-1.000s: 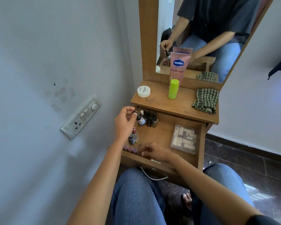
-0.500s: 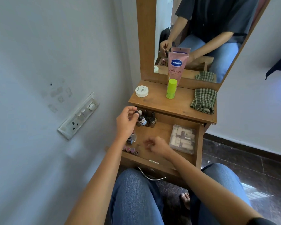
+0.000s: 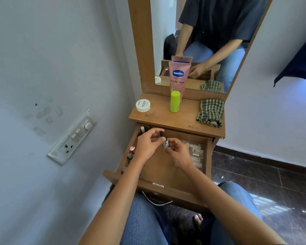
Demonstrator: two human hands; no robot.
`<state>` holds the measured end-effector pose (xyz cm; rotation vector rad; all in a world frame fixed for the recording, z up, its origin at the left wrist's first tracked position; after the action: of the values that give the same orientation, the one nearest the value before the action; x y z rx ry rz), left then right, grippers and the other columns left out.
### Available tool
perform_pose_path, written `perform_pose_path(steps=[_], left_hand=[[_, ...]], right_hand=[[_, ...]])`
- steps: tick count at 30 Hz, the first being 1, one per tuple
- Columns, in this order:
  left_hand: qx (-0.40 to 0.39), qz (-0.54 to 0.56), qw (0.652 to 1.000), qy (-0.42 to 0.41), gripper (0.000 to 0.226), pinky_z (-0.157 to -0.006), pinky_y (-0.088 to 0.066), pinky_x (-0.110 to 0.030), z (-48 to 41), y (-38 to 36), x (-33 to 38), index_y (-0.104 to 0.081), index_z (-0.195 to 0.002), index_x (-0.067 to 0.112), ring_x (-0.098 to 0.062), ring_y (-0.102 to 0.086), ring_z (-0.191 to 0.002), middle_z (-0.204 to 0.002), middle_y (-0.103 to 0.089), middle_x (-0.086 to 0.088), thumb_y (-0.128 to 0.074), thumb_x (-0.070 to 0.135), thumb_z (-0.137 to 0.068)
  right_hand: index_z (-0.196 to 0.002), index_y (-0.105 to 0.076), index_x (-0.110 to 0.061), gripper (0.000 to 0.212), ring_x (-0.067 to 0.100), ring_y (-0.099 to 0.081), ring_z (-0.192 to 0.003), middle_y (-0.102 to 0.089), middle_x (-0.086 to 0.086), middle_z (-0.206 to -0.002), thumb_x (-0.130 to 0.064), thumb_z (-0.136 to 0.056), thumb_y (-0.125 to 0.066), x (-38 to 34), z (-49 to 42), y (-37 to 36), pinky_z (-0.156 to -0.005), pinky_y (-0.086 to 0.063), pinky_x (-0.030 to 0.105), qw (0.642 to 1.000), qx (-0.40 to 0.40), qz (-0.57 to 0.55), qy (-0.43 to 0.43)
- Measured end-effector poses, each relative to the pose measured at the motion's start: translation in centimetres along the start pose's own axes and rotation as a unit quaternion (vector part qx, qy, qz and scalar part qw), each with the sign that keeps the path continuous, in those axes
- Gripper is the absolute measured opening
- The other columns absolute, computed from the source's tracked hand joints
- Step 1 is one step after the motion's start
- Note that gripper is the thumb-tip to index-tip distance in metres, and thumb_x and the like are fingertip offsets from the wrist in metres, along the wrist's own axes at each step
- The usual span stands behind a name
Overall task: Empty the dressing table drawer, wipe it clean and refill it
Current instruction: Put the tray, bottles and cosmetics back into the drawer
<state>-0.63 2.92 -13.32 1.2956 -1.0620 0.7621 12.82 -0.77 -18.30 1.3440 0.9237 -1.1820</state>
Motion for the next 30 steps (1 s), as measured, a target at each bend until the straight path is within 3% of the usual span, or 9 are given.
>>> perform_pose_path(steps=[3,6,9,14,18,22,30], left_hand=[[-0.005,-0.043,0.999,0.012,0.021,-0.075,-0.046,-0.006,-0.6,-1.6,-0.7,-0.071,-0.104,0.014,-0.001,-0.063,-0.084,-0.088,-0.07,0.005,-0.068,0.013,-0.084],[-0.001,-0.077,0.996,0.041,0.019,-0.079,-0.047,-0.013,-1.5,-3.4,-2.0,-0.072,-0.102,0.013,-0.005,-0.063,-0.084,-0.09,-0.071,0.002,-0.067,0.012,-0.084],[0.019,-0.082,0.994,0.076,0.021,-0.083,-0.047,-0.017,-2.4,-4.9,-3.0,-0.073,-0.104,0.013,-0.008,-0.064,-0.088,-0.097,-0.072,-0.001,-0.068,0.01,-0.083],[0.034,-0.07,0.989,0.125,0.023,-0.072,-0.037,-0.007,-3.2,-7.2,-4.1,-0.071,-0.106,0.008,-0.009,-0.062,-0.089,-0.101,-0.071,-0.005,-0.068,0.006,-0.084],[0.062,-0.061,0.987,0.132,0.024,-0.074,-0.043,-0.013,-3.7,-8.1,-4.1,-0.072,-0.103,0.004,-0.008,-0.059,-0.081,-0.095,-0.072,-0.009,-0.072,0.006,-0.079],[0.075,-0.052,0.986,0.138,0.026,-0.065,-0.037,-0.008,-3.6,-8.6,-4.1,-0.072,-0.101,0.003,-0.007,-0.059,-0.077,-0.088,-0.07,-0.005,-0.075,0.008,-0.076],[0.098,-0.031,0.981,0.166,0.019,-0.067,-0.039,-0.014,-3.5,-8.5,-4.5,-0.068,-0.09,0.004,-0.01,-0.058,-0.073,-0.084,-0.069,-0.007,-0.077,0.006,-0.074]], right_hand=[[-0.108,-0.063,-0.011,0.027,0.013,-0.064,-0.094,-0.068,0.002,-0.1,-0.005,-0.082,-0.068,1.2,-0.3,0.6,-0.087,-0.054,0.031,0.999,-0.007,0.044,-0.018],[-0.116,-0.059,-0.01,0.033,0.012,-0.062,-0.096,-0.066,0.003,-0.107,-0.006,-0.084,-0.067,2.4,-0.5,2.1,-0.085,-0.05,0.022,0.993,0.001,0.111,-0.051],[-0.118,-0.058,-0.008,0.035,0.015,-0.062,-0.093,-0.064,0.005,-0.103,-0.006,-0.085,-0.065,3.2,-0.4,4.4,-0.084,-0.049,0.025,0.983,0.042,0.167,-0.066],[-0.113,-0.061,-0.008,0.031,0.01,-0.06,-0.09,-0.065,0.003,-0.101,-0.005,-0.083,-0.066,4.3,0.2,6.0,-0.083,-0.049,0.019,0.983,0.087,0.144,-0.069],[-0.114,-0.062,-0.008,0.032,0.012,-0.061,-0.089,-0.065,0.002,-0.102,-0.006,-0.083,-0.066,4.5,-0.1,6.1,-0.088,-0.052,0.027,0.984,0.099,0.136,-0.065],[-0.118,-0.061,-0.007,0.037,0.014,-0.062,-0.093,-0.065,0.004,-0.106,-0.008,-0.081,-0.069,5.1,-0.4,6.3,-0.087,-0.05,0.025,0.983,0.106,0.128,-0.081],[-0.119,-0.06,-0.005,0.039,0.016,-0.063,-0.094,-0.065,0.006,-0.108,-0.008,-0.081,-0.069,5.4,-0.2,5.9,-0.087,-0.051,0.028,0.983,0.097,0.125,-0.088]])
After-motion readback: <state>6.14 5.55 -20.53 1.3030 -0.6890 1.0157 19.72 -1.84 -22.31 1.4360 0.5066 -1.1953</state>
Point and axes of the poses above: each hand's wrist, its own z-axis away from the middle knuckle, its own y-axis out of the back of the hand, x = y × z, the point moved 8 cm from there along -z, towards the middle knuckle
